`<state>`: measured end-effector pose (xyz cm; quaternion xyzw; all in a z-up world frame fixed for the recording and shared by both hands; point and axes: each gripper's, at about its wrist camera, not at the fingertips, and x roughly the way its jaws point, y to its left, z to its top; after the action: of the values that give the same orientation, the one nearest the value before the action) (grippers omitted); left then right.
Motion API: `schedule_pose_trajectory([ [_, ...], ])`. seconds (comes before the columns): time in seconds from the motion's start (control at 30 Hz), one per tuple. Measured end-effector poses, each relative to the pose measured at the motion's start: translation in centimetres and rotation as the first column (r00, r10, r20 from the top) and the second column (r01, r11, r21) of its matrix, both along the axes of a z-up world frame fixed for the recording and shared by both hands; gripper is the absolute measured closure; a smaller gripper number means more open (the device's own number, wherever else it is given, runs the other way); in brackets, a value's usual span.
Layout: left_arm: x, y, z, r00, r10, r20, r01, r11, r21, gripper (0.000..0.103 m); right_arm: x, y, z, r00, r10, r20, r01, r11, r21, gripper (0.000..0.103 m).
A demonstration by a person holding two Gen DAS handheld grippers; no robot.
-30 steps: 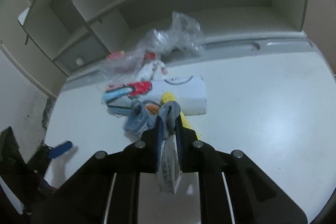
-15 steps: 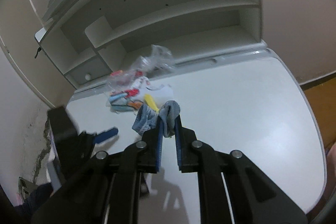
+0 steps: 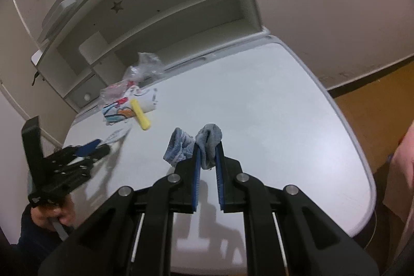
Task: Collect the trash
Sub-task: 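Grasp the grey sock with the right tool while the left tool grasps the white tape roll, then carry the sock and tape roll over the black bin and open both tools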
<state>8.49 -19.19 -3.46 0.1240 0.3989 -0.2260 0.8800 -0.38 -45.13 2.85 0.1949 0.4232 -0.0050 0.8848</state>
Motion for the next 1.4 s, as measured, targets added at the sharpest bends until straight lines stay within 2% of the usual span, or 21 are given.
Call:
schedule_pose_trajectory([
  [0.1,-0.9,1.2,0.0,1.0,0.003,0.001,-0.003,0.999,0.032,0.067,-1.5,-0.8,-0.9,1.0,-0.012,-0.016,0.012,1.0,-0.002,0.092],
  [0.33,-3.3,3.1,1.9,1.0,0.0,0.028,-0.001,1.0,0.029,0.067,-4.6,-2.3,-0.9,0.999,-0.045,-0.019,0.045,0.999,-0.014,0.092],
  [0.47,-4.5,0.9,2.9,0.998,-0.043,0.046,0.043,0.999,0.005,0.067,-6.9,-4.3,-0.5,0.995,-0.097,-0.014,0.096,0.995,-0.032,0.092],
  [0.57,-5.7,-2.7,3.3,0.992,-0.113,0.058,0.114,0.993,-0.017,0.067,-9.5,-6.6,-0.3,0.987,-0.159,-0.009,0.158,0.987,-0.039,0.092],
  [0.67,-7.7,-7.7,3.3,0.975,-0.214,0.056,0.217,0.975,-0.045,0.067,-13.1,-9.7,-0.5,0.969,-0.246,-0.002,0.245,0.968,-0.051,0.092],
  [0.73,-9.6,-11.4,3.4,0.955,-0.291,0.061,0.294,0.954,-0.062,0.067,-15.5,-11.7,-0.7,0.954,-0.301,-0.003,0.3,0.952,-0.056,0.092],
  [0.87,-14.0,-19.9,2.8,0.887,-0.458,0.052,0.461,0.882,-0.1,0.067,-21.3,-16.1,-1.9,0.903,-0.429,-0.018,0.426,0.902,-0.075,0.092],
  [0.93,-16.3,-23.6,2.1,0.845,-0.533,0.035,0.533,0.837,-0.121,0.067,-23.7,-17.8,-2.6,0.877,-0.481,-0.028,0.477,0.875,-0.089,0.092],
  [0.97,-17.9,-26.2,1.4,0.814,-0.58,0.028,0.578,0.805,-0.13,0.067,-25.2,-18.9,-3.3,0.856,-0.515,-0.037,0.509,0.854,-0.104,0.092],
  [1.17,-23.0,-35.3,-2.8,0.7,-0.714,-0.031,0.7,0.693,-0.172,0.067,-30.2,-23.3,-8.1,0.769,-0.633,-0.093,0.62,0.773,-0.132,0.091],
  [1.27,-24.6,-38.6,-5.9,0.658,-0.75,-0.066,0.732,0.657,-0.18,0.067,-31.7,-25.5,-11.8,0.729,-0.671,-0.138,0.66,0.742,-0.12,0.091],
  [1.33,-25.0,-40.7,-8.8,0.636,-0.764,-0.109,0.744,0.644,-0.178,0.067,-32.3,-26.6,-14.7,0.705,-0.687,-0.174,0.678,0.726,-0.116,0.091],
  [1.4,-25.1,-42.2,-10.9,0.624,-0.77,-0.131,0.753,0.638,-0.162,0.067,-32.9,-27.5,-17.5,0.688,-0.694,-0.212,0.688,0.717,-0.113,0.091],
])
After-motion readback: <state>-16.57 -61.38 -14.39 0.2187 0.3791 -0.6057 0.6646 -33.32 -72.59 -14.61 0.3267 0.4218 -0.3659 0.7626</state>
